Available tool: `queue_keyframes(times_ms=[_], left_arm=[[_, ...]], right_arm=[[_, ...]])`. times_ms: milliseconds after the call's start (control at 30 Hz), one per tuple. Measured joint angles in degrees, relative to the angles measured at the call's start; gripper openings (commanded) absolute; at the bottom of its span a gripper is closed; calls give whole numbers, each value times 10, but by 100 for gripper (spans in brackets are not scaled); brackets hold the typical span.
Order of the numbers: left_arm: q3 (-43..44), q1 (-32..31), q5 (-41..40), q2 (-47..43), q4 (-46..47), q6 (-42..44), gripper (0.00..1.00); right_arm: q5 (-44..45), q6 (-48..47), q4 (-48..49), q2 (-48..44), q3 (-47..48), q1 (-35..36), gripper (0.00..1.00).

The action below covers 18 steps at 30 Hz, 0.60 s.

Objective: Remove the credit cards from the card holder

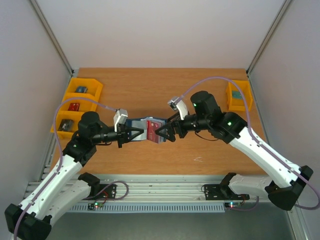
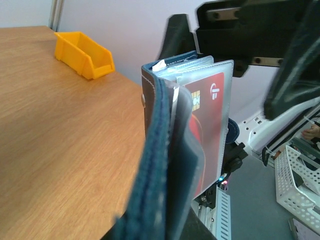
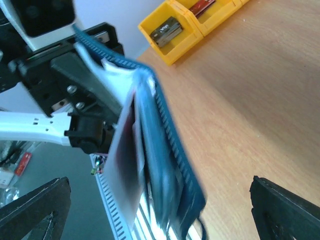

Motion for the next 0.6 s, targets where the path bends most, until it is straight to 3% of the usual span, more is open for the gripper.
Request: queue_keyframes(times_ms=[67,133,200,333,400,433,500,600], left_arm=[[0,0,8,0,0,1,0],[0,0,15,-1,0,2,0],[0,0,19,-2,1,2,0],[0,0,21,-2,3,2,0],[0,0,17,-2,4,0,2],[0,0,14,-2,5,-1,8],[3,-1,7,-4,6,1,29],[7,-2,-39,-5,-1,5,47]], right_arm=[[0,-1,13,23,5,0,98],[-4,-2,22,40,5,0,88],[-14,-5,28,50,5,0,68],[-56,-8,44,53,5,0,18],[-70,-9,54,47,3,-1,2],[-75,-6,60,41,-2,-2,1],[-79,-2,70,26,-16,-6,1],[-79,3,71,15,-22,-10,1]])
